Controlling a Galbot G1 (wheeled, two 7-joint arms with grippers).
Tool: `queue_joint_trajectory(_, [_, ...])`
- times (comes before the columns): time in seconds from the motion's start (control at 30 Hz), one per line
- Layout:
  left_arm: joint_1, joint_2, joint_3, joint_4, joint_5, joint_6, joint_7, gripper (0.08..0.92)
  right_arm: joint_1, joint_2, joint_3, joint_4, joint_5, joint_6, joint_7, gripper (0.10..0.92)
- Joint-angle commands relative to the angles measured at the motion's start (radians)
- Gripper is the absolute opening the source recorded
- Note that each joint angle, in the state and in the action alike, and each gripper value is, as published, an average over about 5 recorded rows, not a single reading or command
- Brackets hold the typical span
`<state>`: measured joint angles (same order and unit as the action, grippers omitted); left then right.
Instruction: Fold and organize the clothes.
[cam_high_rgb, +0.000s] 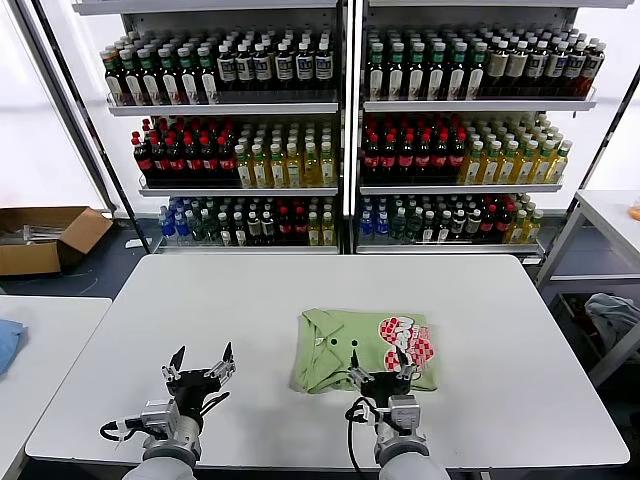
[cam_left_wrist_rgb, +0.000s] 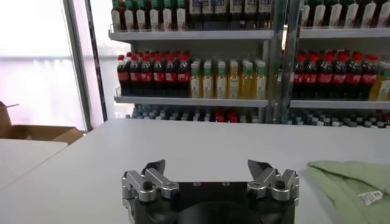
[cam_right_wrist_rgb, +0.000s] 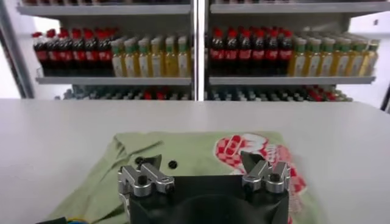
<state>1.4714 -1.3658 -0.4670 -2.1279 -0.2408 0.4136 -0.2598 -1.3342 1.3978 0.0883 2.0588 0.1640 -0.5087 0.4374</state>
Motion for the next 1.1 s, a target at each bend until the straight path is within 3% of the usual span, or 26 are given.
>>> queue_joint_trajectory(0.03, [-0.002,-0.006,0.004,0.002,0.002,0.002,-0.001,0.823,0.046,-0.012,-0.101,-0.128,-0.015,-0.047,-0.028,0.823])
queue_joint_trajectory(0.63, [0.007,-0.002,0.005,0.004,0.005,0.002,0.001,0.823,-0.031,0.03,-0.05,-0.093,0.061,-0.022,-0.02,0.823])
queue_joint_trajectory(0.9, [0.019,-0.006,0.005,-0.004,0.006,-0.001,0.001,0.823,0.003,0.049,-0.008,0.003,-0.098,0.071,-0.023,0.823])
queue_joint_trajectory(1.1, [0.024,-0.006,0.004,-0.017,0.006,0.001,0.001,0.823,0.124,0.084,0.051,-0.128,-0.119,0.098,0.008,0.823])
